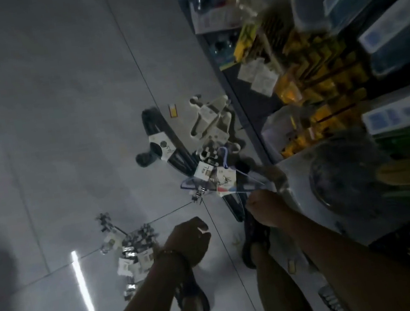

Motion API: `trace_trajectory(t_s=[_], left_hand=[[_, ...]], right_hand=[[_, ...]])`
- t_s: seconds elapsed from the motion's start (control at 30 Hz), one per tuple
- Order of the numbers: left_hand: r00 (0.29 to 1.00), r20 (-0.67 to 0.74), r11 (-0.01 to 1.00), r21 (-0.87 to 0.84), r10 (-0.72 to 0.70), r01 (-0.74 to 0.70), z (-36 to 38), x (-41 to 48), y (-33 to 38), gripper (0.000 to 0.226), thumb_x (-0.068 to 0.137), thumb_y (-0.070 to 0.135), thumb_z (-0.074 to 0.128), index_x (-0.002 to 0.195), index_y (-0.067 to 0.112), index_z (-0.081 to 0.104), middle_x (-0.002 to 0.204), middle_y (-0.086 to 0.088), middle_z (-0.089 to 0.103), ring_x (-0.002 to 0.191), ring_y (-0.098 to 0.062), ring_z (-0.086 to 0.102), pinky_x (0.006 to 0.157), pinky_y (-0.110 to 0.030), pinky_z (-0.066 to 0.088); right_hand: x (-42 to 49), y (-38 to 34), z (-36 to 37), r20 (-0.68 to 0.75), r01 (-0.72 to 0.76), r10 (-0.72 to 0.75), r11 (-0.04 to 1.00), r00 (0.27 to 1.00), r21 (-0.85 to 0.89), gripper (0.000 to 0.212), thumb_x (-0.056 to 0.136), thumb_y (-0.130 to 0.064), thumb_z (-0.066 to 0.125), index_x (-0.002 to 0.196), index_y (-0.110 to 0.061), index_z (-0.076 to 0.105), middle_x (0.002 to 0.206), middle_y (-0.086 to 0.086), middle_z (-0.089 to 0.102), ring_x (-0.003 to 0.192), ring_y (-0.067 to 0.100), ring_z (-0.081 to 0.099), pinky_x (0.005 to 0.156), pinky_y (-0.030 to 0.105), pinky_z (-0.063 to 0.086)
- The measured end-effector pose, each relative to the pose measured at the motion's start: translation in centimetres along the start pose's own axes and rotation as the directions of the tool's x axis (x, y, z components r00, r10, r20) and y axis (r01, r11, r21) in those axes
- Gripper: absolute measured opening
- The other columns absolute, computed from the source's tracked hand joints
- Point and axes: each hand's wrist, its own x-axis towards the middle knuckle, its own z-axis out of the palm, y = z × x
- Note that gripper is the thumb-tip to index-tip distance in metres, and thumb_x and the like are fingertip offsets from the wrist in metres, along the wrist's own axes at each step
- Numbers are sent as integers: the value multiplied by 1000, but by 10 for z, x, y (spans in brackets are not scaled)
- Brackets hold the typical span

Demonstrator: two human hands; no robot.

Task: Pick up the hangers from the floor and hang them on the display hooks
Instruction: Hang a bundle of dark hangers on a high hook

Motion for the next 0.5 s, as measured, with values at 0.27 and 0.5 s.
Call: trace_trajectory(t_s=[0.27,0.5], left_hand=[[983,-160,992,76,-88,101,89,271,-48,66,95,37,70,151,18,41,143,-12,54,123,-30,57,101,-46,56],[940,-283,947,200,-189,251,150,412,-75,53,96,43,66,140,17,53,136,-14,59,128,-36,53,106,-50,50]], right_hand=[[273,58,77,-62,-49,42,991,997,-127,45,96,-19,67,133,2,53,133,25,60,124,41,59,93,39,52],[393,111,120,-165,-35,-9,964,986,-264,88,87,-23,81,154,-3,28,152,23,40,134,43,50,106,48,49]])
